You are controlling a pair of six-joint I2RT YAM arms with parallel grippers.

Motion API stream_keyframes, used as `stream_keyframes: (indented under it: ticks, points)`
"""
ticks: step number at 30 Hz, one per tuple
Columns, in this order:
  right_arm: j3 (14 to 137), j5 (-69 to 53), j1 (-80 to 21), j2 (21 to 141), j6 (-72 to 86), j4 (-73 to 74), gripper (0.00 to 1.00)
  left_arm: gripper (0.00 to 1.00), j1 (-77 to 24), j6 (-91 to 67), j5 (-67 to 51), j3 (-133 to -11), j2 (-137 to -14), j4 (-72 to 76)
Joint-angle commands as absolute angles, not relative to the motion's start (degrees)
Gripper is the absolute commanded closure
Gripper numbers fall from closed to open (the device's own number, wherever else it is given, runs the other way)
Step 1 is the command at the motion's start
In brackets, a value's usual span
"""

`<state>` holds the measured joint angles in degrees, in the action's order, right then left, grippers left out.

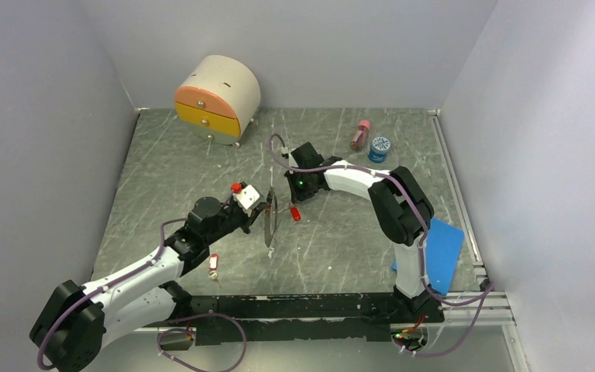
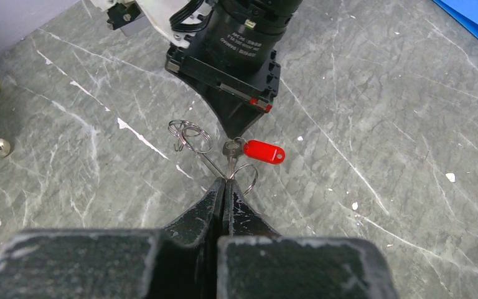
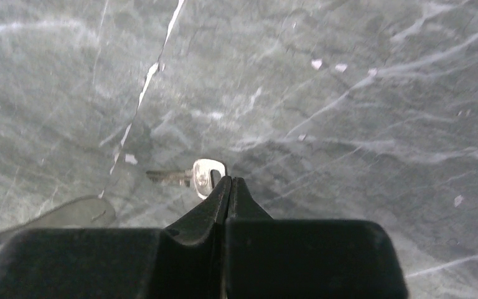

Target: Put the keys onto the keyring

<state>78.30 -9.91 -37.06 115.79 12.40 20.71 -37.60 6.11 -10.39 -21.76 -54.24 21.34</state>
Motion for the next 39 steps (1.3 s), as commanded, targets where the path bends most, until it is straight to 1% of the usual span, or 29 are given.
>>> stream_keyframes:
  ticks: [1, 5, 6, 7, 9, 11, 14, 17, 20, 22, 23, 27, 33, 39]
  points:
    - [75.70, -13.07, -37.11, 110.13, 10.99, 19.94, 1.00, 0.97, -37.80, 5.01, -10.33, -21.43, -53.70, 22.02]
    - [73.95, -14.27, -37.09, 108.66, 11.24, 18.91, 1.00, 0.97, -37.81, 5.01, -10.95, -21.54, -53.79, 21.67]
    - [73.47, -14.12, -37.07, 108.22, 11.51, 18.57, 0.88, 0.97, -37.79, 5.01, -10.98, -21.55, -53.78, 21.63]
    - [73.09, -14.03, -37.01, 107.92, 11.82, 18.35, 0.78, 0.97, -37.79, 5.01, -10.99, -21.62, -53.79, 21.62]
    - [72.40, -13.34, -37.11, 107.34, 12.35, 18.02, 0.69, 0.97, -37.79, 5.05, -11.27, -21.70, -53.70, 21.62]
    - [71.69, -13.12, -37.11, 106.66, 12.40, 17.24, 0.64, 0.97, -37.84, 5.16, -11.33, -21.78, -53.78, 21.62]
    - [71.97, -13.97, -37.12, 106.74, 11.78, 17.22, 0.64, 0.98, -37.88, 5.23, -11.55, -21.96, -53.95, 21.54]
    - [73.01, -15.40, -37.13, 107.95, 11.34, 17.66, 0.67, 0.97, -37.82, 5.42, -11.62, -22.06, -54.07, 21.53]
    - [74.05, -16.43, -37.12, 109.56, 11.38, 17.63, 0.75, 0.97, -37.85, 5.44, -11.54, -22.01, -54.23, 21.62]
    - [74.49, -16.94, -37.10, 110.24, 11.43, 17.60, 0.83, 0.97, -37.81, 5.36, -11.39, -22.04, -54.23, 21.69]
    - [74.67, -16.89, -37.09, 110.52, 11.56, 17.64, 0.84, 0.97, -37.81, 5.36, -11.34, -22.06, -54.23, 21.71]
    - [74.48, -15.77, -37.13, 110.49, 11.71, 17.29, 0.85, 0.98, -37.84, 5.23, -11.23, -21.90, -54.08, 21.53]
    - [75.04, -14.64, -37.10, 111.12, 11.01, 17.50, 0.82, 0.97, -37.82, 5.36, -10.99, -21.81, -54.09, 21.70]
    - [76.20, -14.95, -37.09, 112.39, 10.64, 17.47, 0.83, 0.97, -37.87, 5.23, -11.21, -21.92, -54.32, 21.88]
